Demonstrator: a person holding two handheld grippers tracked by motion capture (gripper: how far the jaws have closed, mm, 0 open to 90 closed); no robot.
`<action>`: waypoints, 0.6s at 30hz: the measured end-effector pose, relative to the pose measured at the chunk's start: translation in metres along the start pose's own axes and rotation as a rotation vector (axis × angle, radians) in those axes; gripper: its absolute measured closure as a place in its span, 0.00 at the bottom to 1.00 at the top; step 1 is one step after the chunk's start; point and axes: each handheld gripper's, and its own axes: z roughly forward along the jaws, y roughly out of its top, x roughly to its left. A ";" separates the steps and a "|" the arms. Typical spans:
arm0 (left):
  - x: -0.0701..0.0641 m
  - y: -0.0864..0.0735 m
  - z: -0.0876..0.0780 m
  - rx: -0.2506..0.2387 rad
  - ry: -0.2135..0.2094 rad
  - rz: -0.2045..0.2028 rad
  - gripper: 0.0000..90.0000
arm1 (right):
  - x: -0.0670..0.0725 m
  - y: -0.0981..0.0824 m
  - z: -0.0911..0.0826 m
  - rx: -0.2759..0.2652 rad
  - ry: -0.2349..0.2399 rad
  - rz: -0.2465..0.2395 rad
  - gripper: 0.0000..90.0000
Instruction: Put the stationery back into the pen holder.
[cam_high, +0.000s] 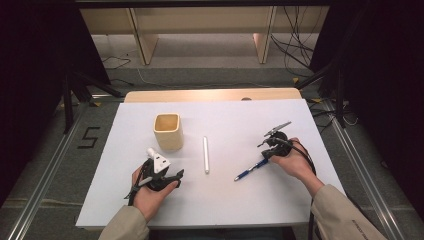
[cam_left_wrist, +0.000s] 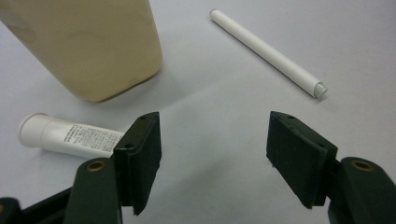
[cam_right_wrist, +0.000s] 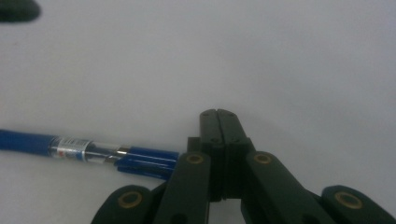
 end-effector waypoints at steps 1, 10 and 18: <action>0.000 0.000 0.000 0.000 0.000 0.002 0.39 | 0.001 -0.002 -0.001 0.003 0.000 0.005 1.00; 0.002 0.000 -0.002 -0.004 0.006 -0.003 0.39 | 0.005 -0.022 -0.010 0.006 0.002 0.031 1.00; 0.004 0.000 -0.003 -0.002 0.007 -0.004 0.39 | 0.005 -0.039 -0.020 -0.001 0.016 0.060 1.00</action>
